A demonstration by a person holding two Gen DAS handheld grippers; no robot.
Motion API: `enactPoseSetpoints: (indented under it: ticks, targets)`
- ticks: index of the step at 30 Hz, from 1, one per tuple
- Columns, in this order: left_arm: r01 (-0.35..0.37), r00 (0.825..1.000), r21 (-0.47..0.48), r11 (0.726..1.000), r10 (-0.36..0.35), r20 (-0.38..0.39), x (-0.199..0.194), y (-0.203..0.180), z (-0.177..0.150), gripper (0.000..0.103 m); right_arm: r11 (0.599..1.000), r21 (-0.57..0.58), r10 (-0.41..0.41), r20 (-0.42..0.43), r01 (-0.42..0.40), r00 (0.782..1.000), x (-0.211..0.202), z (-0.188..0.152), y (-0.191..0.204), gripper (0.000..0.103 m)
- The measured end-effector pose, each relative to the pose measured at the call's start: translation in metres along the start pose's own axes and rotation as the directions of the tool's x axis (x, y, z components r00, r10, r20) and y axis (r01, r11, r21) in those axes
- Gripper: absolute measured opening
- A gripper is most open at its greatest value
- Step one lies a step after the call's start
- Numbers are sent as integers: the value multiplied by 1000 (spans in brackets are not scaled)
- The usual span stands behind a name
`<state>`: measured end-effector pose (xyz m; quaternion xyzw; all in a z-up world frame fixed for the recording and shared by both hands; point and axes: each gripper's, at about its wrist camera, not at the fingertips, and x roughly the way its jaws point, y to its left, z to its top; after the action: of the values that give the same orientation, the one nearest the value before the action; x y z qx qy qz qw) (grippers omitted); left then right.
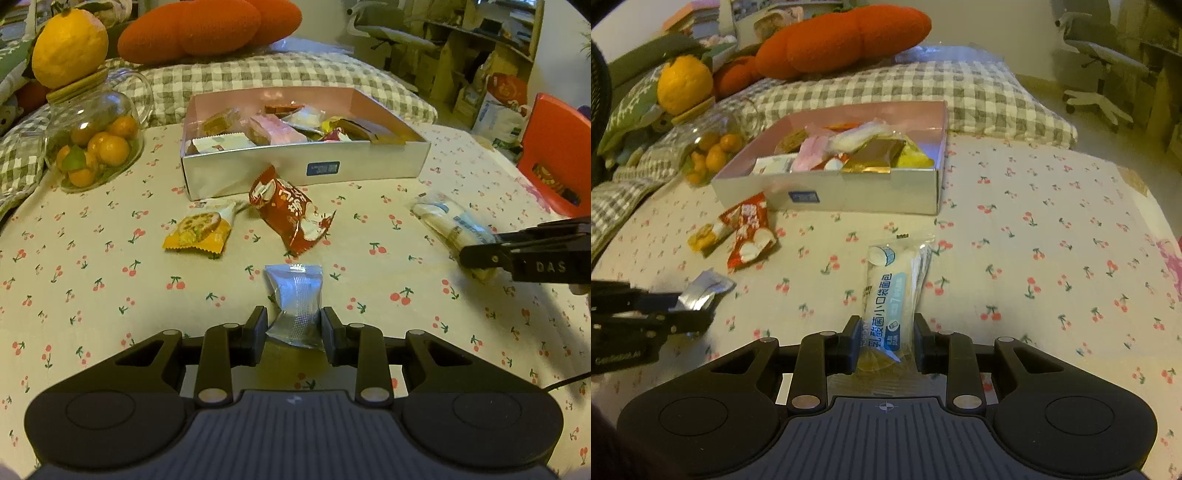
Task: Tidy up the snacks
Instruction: 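Lift both held packets and carry them toward the box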
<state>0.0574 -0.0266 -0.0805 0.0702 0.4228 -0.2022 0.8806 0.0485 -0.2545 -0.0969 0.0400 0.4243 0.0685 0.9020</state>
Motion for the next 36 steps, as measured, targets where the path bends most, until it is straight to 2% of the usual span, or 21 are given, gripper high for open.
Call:
enactPoseSetpoints:
  ticks: [5, 7, 9, 14, 20, 23, 24, 27, 31, 36]
  targets:
    - [-38, 999, 2, 999, 38, -20, -1, -8, 1, 31, 1000, 9, -13, -46, 13, 999, 1, 3, 2, 32]
    - [-47, 999, -6, 999, 46, -26, 0, -9, 2, 33, 1000, 24, -11, -50, 13, 999, 2, 6, 2, 39]
    - [-52, 998, -24, 998, 51, -33, 0, -9, 4, 37, 999, 35, -21, -49, 22, 999, 5, 11, 2, 52]
    - [-64, 997, -47, 997, 62, -52, 5, -13, 11, 42, 997, 65, -32, -50, 35, 998, 13, 25, 6, 52]
    - [-92, 993, -72, 993, 86, -79, 10, -15, 17, 43, 992, 66, -102, -102, 109, 990, 25, 30, 12, 51]
    - [-102, 991, -91, 991, 93, -99, 11, -15, 21, 42, 991, 43, -119, -111, 125, 987, 26, 31, 17, 41]
    - [-108, 990, -99, 989, 98, -106, 11, -14, 22, 40, 992, 35, -118, -113, 122, 987, 25, 32, 18, 35]
    - [-115, 987, -125, 986, 99, -124, 12, -13, 25, 27, 993, 13, -117, -120, 120, 986, 25, 32, 21, 29]
    - [-99, 987, -181, 979, 73, -145, 11, -8, 29, 24, 992, 21, -119, -148, 123, 982, 24, 34, 23, 28]
    - [-66, 986, -247, 967, 24, -166, 9, -5, 33, 23, 991, 100, -65, -199, 86, 978, 20, 39, 17, 27]
